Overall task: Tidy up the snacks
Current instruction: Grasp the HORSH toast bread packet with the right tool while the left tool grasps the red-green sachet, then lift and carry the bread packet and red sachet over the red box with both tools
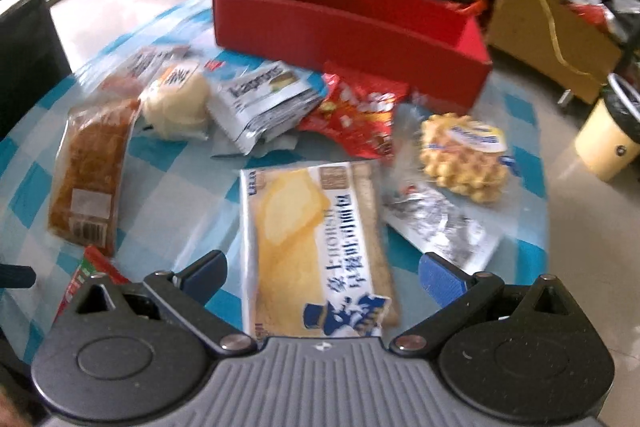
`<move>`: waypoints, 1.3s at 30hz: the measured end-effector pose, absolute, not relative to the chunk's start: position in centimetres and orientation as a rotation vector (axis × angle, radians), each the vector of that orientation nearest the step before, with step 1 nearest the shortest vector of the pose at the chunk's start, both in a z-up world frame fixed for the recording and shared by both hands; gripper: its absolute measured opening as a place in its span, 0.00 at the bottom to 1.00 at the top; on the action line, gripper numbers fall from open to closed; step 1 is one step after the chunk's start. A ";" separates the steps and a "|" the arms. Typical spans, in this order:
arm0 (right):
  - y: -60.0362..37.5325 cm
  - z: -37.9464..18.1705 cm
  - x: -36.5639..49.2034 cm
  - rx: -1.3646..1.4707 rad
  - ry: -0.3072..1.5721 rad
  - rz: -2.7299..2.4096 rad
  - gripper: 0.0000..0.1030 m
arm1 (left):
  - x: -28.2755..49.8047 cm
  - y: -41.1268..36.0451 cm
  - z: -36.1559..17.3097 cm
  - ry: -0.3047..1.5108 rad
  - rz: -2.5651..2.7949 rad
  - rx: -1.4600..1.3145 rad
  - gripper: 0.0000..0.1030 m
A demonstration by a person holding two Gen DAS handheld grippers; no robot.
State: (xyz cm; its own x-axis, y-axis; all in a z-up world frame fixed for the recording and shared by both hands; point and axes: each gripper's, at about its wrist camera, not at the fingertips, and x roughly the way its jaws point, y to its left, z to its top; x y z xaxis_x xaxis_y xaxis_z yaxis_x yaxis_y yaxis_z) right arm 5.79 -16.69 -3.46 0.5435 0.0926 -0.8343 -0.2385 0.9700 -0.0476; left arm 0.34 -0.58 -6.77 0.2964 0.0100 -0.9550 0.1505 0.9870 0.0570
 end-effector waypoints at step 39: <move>-18.2 -4.6 5.0 0.003 1.031 0.264 0.68 | 0.5 0.4 -4.8 1.217 -0.147 0.054 0.56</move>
State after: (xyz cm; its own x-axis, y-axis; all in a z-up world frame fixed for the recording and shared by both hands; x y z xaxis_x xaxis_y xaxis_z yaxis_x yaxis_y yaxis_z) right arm 5.05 -18.24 -4.56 0.4850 0.2181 -0.8469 -0.2151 0.9684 0.1262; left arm 0.46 0.37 -4.84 0.3382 -0.0837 -0.9374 0.1415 0.9892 -0.0373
